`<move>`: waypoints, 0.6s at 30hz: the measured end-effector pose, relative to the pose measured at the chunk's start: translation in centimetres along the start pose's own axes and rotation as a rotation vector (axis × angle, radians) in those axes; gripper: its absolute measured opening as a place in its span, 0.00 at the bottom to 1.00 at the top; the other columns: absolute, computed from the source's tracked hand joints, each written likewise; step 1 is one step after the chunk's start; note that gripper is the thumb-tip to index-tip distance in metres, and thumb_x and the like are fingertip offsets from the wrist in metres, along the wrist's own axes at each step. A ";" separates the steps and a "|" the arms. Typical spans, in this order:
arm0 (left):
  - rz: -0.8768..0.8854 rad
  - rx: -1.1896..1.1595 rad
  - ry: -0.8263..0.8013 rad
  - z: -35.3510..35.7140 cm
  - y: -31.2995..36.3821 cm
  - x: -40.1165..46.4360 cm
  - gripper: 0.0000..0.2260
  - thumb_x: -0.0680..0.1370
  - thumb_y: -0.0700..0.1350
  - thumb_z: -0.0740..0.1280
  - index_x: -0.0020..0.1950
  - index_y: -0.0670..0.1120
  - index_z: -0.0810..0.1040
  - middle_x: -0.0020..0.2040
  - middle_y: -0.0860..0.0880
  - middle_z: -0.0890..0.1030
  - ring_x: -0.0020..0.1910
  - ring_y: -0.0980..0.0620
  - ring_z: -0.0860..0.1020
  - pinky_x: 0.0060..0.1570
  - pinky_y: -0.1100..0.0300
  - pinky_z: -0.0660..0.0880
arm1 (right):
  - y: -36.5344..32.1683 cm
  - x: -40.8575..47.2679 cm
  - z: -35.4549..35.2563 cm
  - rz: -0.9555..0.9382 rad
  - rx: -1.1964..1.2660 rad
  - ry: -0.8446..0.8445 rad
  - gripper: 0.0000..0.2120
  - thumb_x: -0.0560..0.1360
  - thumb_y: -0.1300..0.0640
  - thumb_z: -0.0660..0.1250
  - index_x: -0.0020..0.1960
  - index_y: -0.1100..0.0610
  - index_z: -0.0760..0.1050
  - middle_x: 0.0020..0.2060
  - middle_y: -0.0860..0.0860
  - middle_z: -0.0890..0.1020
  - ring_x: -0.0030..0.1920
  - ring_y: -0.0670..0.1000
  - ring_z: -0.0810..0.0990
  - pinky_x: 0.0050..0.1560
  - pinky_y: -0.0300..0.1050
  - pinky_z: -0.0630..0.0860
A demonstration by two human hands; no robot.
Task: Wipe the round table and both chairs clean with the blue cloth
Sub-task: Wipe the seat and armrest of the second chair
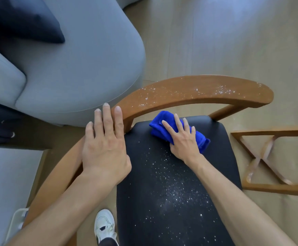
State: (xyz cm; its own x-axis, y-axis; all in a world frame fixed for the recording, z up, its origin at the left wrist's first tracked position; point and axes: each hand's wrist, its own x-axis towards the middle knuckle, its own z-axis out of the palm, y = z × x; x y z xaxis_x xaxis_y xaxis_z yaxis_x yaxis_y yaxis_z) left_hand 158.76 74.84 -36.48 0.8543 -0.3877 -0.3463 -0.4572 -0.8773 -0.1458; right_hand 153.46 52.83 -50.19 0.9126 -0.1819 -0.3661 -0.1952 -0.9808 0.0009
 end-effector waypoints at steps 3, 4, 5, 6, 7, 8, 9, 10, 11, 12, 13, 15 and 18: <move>-0.003 0.010 0.009 0.0 0.1 0.0 0.43 0.74 0.53 0.54 0.70 0.36 0.23 0.75 0.34 0.34 0.77 0.36 0.42 0.74 0.46 0.50 | -1.1 -1.3 0.6 0.010 0.037 0.086 0.35 0.71 0.66 0.62 0.76 0.49 0.59 0.77 0.57 0.53 0.74 0.66 0.56 0.69 0.65 0.58; -0.007 0.011 0.011 0.0 0.2 -0.1 0.43 0.74 0.53 0.54 0.70 0.36 0.23 0.75 0.34 0.34 0.77 0.36 0.42 0.74 0.46 0.50 | -1.5 -2.0 0.7 -0.002 0.049 0.121 0.35 0.70 0.69 0.63 0.75 0.51 0.63 0.76 0.58 0.57 0.73 0.68 0.59 0.68 0.66 0.60; -0.010 0.011 0.011 0.1 0.2 -0.1 0.44 0.74 0.53 0.54 0.70 0.36 0.23 0.76 0.34 0.34 0.77 0.36 0.42 0.74 0.46 0.50 | -1.9 -2.8 0.9 -0.016 0.051 0.155 0.35 0.67 0.71 0.64 0.73 0.53 0.67 0.75 0.60 0.61 0.71 0.69 0.62 0.66 0.67 0.63; -0.012 0.013 0.012 0.1 0.3 -0.1 0.44 0.74 0.53 0.54 0.70 0.36 0.24 0.76 0.34 0.35 0.77 0.36 0.42 0.74 0.46 0.50 | -2.3 -4.0 1.3 -0.030 0.043 0.186 0.36 0.64 0.72 0.66 0.71 0.55 0.70 0.73 0.61 0.65 0.69 0.70 0.66 0.64 0.68 0.67; -0.013 0.016 0.015 0.1 0.3 -0.1 0.44 0.74 0.53 0.54 0.71 0.36 0.24 0.76 0.34 0.35 0.77 0.36 0.42 0.74 0.45 0.51 | -2.7 -5.3 1.8 -0.050 0.036 0.206 0.36 0.61 0.72 0.67 0.69 0.56 0.73 0.71 0.61 0.68 0.67 0.71 0.69 0.61 0.68 0.69; -0.014 0.018 0.016 0.1 0.3 -0.1 0.44 0.74 0.53 0.54 0.71 0.36 0.24 0.76 0.34 0.35 0.77 0.35 0.42 0.74 0.45 0.51 | -3.1 -7.0 2.5 -0.077 0.033 0.217 0.37 0.59 0.72 0.68 0.67 0.56 0.74 0.69 0.61 0.70 0.65 0.71 0.71 0.59 0.68 0.71; -0.014 0.019 0.015 0.1 0.3 -0.2 0.44 0.74 0.53 0.55 0.71 0.36 0.24 0.76 0.34 0.35 0.77 0.35 0.42 0.74 0.45 0.51 | -3.7 -8.9 3.2 -0.112 0.029 0.220 0.38 0.57 0.72 0.68 0.66 0.55 0.75 0.69 0.60 0.71 0.65 0.70 0.71 0.58 0.68 0.72; -0.014 0.021 0.012 0.0 0.3 -0.2 0.45 0.74 0.53 0.55 0.70 0.36 0.24 0.76 0.34 0.35 0.77 0.35 0.42 0.74 0.45 0.51 | -4.2 -10.9 4.1 -0.153 0.018 0.217 0.37 0.56 0.72 0.66 0.65 0.55 0.76 0.69 0.60 0.72 0.65 0.70 0.71 0.58 0.68 0.73; -0.012 0.023 0.010 0.0 0.3 -0.2 0.45 0.74 0.53 0.56 0.70 0.36 0.24 0.76 0.34 0.35 0.77 0.35 0.42 0.74 0.45 0.51 | -4.7 -13.0 5.0 -0.199 0.005 0.215 0.36 0.57 0.72 0.64 0.64 0.54 0.77 0.68 0.59 0.72 0.65 0.70 0.72 0.57 0.68 0.73; -0.011 0.024 0.010 0.0 0.3 -0.2 0.45 0.73 0.53 0.56 0.70 0.35 0.24 0.76 0.34 0.35 0.77 0.35 0.42 0.74 0.45 0.51 | -5.0 -15.1 5.8 -0.247 -0.007 0.207 0.34 0.59 0.71 0.60 0.63 0.54 0.78 0.68 0.59 0.73 0.65 0.70 0.72 0.56 0.67 0.74; -0.011 0.021 0.010 -0.1 0.2 -0.2 0.45 0.73 0.53 0.56 0.70 0.36 0.24 0.76 0.34 0.35 0.77 0.35 0.42 0.74 0.45 0.51 | -5.2 -16.9 6.4 -0.290 -0.013 0.187 0.32 0.61 0.70 0.57 0.62 0.53 0.79 0.67 0.58 0.74 0.64 0.69 0.73 0.55 0.67 0.75; -0.009 0.009 0.008 -0.2 0.1 -0.2 0.46 0.74 0.54 0.57 0.70 0.36 0.24 0.76 0.34 0.35 0.77 0.35 0.42 0.74 0.45 0.51 | -5.3 -19.5 6.6 -0.382 0.000 0.124 0.29 0.64 0.68 0.56 0.59 0.52 0.81 0.64 0.57 0.77 0.62 0.67 0.76 0.54 0.66 0.76; -0.002 -0.007 0.002 -0.2 0.0 -0.2 0.47 0.74 0.54 0.58 0.70 0.36 0.23 0.76 0.34 0.34 0.77 0.36 0.42 0.74 0.45 0.51 | -4.7 -19.5 4.1 -0.443 0.077 0.051 0.30 0.55 0.66 0.71 0.55 0.48 0.83 0.60 0.53 0.80 0.57 0.61 0.81 0.49 0.56 0.81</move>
State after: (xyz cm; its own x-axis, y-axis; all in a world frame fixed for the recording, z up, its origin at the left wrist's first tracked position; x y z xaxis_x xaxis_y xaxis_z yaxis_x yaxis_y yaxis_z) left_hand 158.68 74.88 -36.21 0.8558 -0.3861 -0.3443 -0.4534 -0.8802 -0.1400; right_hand 135.10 61.24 -46.86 0.9302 0.2494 -0.2693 0.1941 -0.9570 -0.2156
